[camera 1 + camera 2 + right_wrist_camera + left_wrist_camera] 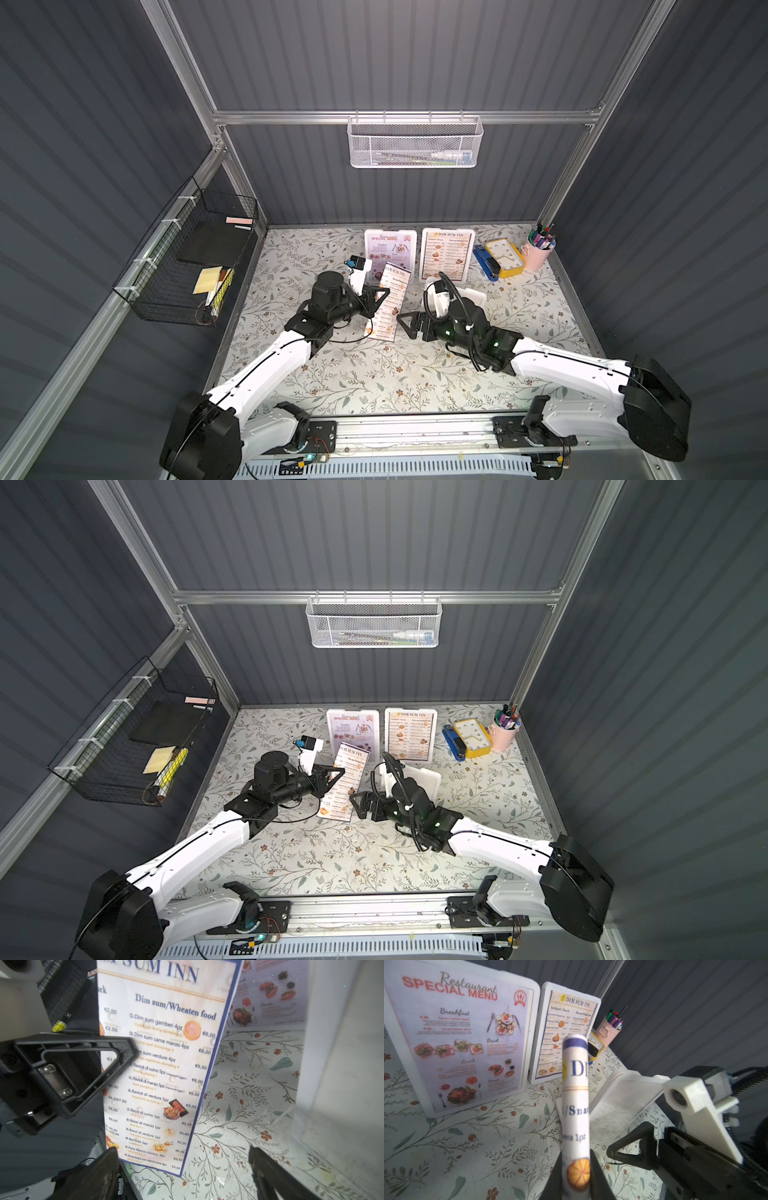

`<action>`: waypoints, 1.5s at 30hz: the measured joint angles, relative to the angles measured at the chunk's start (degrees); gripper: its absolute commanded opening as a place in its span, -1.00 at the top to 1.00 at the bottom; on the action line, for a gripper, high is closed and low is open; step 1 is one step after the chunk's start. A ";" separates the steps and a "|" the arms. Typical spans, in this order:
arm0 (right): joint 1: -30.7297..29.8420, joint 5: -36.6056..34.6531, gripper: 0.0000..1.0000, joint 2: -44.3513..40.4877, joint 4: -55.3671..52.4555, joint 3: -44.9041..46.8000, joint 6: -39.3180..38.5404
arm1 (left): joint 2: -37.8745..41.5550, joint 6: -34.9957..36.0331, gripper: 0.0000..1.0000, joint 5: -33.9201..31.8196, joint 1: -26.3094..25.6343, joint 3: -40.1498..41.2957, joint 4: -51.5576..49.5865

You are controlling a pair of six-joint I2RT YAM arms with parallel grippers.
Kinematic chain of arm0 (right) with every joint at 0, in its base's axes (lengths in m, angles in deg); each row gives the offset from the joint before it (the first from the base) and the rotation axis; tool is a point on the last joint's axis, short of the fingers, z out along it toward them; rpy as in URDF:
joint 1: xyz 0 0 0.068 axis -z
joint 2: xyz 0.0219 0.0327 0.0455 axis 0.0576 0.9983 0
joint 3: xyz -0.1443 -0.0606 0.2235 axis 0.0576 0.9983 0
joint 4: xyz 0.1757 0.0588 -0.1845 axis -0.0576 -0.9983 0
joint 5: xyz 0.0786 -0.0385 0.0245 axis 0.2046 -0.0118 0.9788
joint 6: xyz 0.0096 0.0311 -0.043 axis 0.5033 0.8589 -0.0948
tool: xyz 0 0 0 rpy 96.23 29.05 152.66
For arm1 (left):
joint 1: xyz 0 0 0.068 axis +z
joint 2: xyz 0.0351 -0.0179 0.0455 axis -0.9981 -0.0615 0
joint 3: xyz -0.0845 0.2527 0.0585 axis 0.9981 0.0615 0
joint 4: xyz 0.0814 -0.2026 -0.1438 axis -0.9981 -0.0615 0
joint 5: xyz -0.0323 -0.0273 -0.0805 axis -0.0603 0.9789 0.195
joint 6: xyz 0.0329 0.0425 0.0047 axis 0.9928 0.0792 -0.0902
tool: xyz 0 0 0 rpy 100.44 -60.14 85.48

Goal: Insert the menus into the narrow rack
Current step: Pick up the menu from the center of the board.

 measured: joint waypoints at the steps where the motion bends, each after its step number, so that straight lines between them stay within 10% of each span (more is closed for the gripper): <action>1: 0.44 1.20 -0.98 0.02 1.11 0.15 0.13 | 0.46 0.00 0.61 0.85 0.00 0.00 0.26; 15: 5.92 16.87 -0.90 3.67 18.73 1.42 4.72 | 4.26 0.00 0.56 6.54 -0.11 0.00 1.27; 39: 8.24 22.77 0.84 3.15 27.39 4.07 8.48 | 3.72 0.00 0.52 7.85 -0.22 0.00 2.27; 45: 8.24 22.12 1.00 2.51 24.70 3.52 6.54 | 3.91 0.26 -0.08 7.58 -0.22 0.00 2.27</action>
